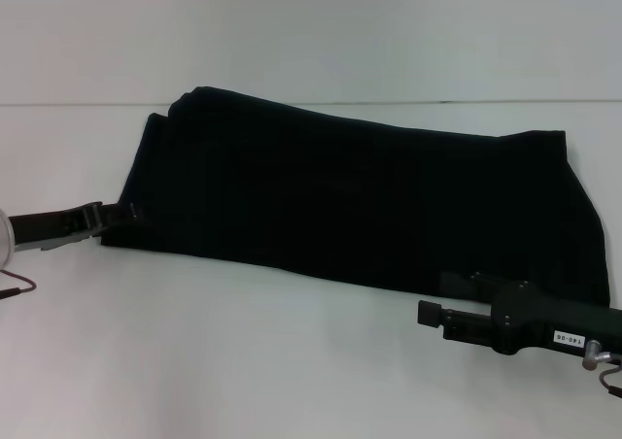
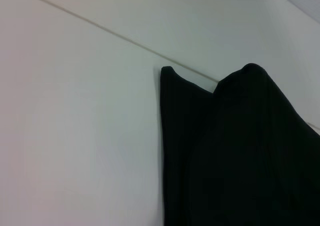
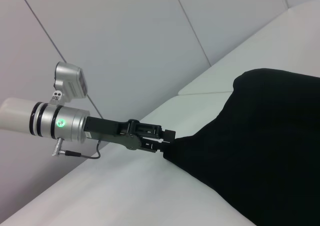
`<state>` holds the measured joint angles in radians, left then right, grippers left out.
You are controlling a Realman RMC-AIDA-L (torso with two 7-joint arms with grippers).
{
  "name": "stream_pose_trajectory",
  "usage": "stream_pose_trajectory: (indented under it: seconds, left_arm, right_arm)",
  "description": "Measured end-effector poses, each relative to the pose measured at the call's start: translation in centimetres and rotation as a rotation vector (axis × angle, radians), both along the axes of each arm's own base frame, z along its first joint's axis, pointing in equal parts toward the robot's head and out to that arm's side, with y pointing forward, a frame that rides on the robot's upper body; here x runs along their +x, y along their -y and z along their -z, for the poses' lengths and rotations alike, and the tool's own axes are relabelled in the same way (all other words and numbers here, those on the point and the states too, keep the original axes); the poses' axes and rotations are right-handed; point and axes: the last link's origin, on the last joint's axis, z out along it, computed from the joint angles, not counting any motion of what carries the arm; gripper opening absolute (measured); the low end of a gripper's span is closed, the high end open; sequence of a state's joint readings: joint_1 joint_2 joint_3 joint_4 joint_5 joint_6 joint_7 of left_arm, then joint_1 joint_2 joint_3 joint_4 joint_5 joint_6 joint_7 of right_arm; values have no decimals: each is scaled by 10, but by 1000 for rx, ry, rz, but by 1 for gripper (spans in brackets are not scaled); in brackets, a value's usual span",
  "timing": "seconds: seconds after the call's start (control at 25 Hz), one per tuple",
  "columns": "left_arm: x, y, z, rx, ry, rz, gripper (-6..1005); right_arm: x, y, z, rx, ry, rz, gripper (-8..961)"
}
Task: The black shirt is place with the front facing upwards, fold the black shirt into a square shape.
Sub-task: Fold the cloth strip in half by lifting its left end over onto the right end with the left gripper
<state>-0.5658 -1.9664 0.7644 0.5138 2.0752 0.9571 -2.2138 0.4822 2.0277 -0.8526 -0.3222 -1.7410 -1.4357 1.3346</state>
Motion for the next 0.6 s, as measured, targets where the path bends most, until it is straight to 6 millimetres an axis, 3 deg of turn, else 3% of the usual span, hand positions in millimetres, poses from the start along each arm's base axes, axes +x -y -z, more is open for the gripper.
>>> stream_pose_trajectory:
  seconds: [0.04, 0.48, 0.6]
  left_arm:
    - [0, 0, -1, -1, 2, -2, 849]
    - [0, 1, 1, -28, -33, 18, 442]
    - [1, 0, 2, -27, -37, 23, 377]
  right_arm:
    - [0, 0, 0, 0, 0, -1, 838]
    - [-1, -1, 0, 0, 1, -4, 838]
    - [-1, -2, 0, 1, 2, -3, 838]
